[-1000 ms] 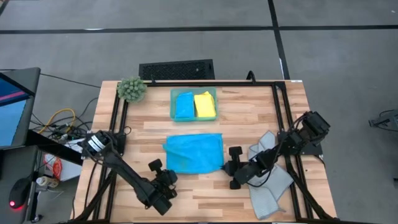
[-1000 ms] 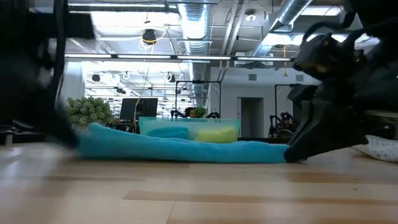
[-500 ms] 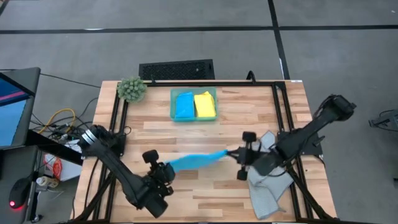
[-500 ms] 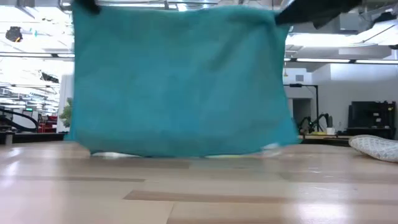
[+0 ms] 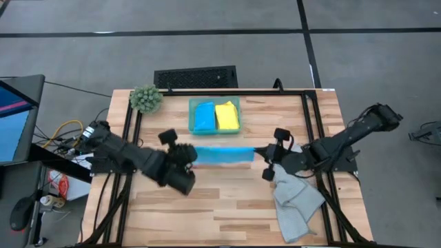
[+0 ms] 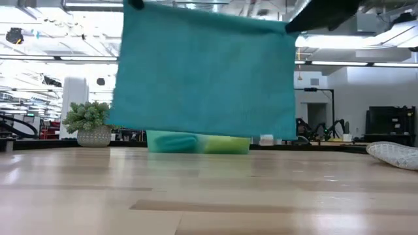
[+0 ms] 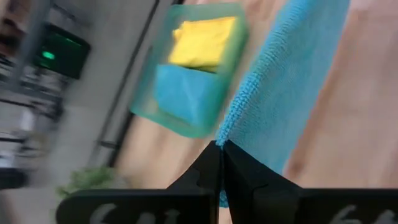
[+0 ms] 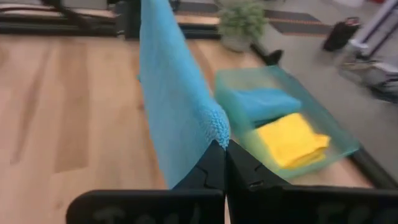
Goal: Fold microfiber towels
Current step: Fold the blue microfiber towel
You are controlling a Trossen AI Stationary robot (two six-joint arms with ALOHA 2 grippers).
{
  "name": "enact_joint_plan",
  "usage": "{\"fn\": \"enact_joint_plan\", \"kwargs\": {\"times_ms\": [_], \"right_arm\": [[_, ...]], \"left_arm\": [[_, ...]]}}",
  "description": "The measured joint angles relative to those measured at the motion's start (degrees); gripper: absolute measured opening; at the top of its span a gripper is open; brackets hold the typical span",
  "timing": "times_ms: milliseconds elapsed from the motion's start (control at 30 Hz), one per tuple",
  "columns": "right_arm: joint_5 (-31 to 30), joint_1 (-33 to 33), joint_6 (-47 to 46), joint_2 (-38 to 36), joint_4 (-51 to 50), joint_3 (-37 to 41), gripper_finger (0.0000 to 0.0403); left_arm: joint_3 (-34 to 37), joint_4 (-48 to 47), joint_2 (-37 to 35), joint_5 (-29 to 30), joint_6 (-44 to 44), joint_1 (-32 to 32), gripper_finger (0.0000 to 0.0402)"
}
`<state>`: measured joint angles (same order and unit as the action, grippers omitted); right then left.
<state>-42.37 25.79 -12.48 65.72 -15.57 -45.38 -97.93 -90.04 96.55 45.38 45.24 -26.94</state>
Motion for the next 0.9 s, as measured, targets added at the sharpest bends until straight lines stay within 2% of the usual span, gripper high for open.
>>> {"fn": "enact_joint_plan", "kwargs": {"times_ms": [100,200,367,467,600,733,900], "right_arm": [[-0.2,-4.1,4.0,1.8,2.8,0.0,0.0011],[-1.0,-7.5,6.9,3.5,6.2,-0.1,0.0012],[-3.1,-9.0,8.0,6.0,5.6,0.0,0.0014],[-3.1,-7.3,6.4,6.7,6.4,1.8,0.0012],[-3.1,-3.2,0.0,6.7,9.0,6.0,0.0013],[-2.5,3.4,-8.4,6.7,10.8,9.3,0.0019],[-2.3,11.5,-19.1,10.0,14.5,11.6,0.0016]], "left_arm": [[0.0,0.0,0.0,4.1,-6.5,4.4,0.0000],[0.0,0.1,0.0,5.6,-10.4,8.5,0.0000],[0.5,0.2,0.0,8.4,-10.9,10.3,0.0000],[4.4,0.1,-0.4,10.7,-6.3,7.9,0.0000],[13.3,1.2,-0.5,10.0,3.0,2.0,0.0000],[22.7,11.8,-0.4,7.5,12.1,-5.2,0.0000],[29.8,30.5,-0.4,2.9,15.5,-12.1,0.0000]]}}
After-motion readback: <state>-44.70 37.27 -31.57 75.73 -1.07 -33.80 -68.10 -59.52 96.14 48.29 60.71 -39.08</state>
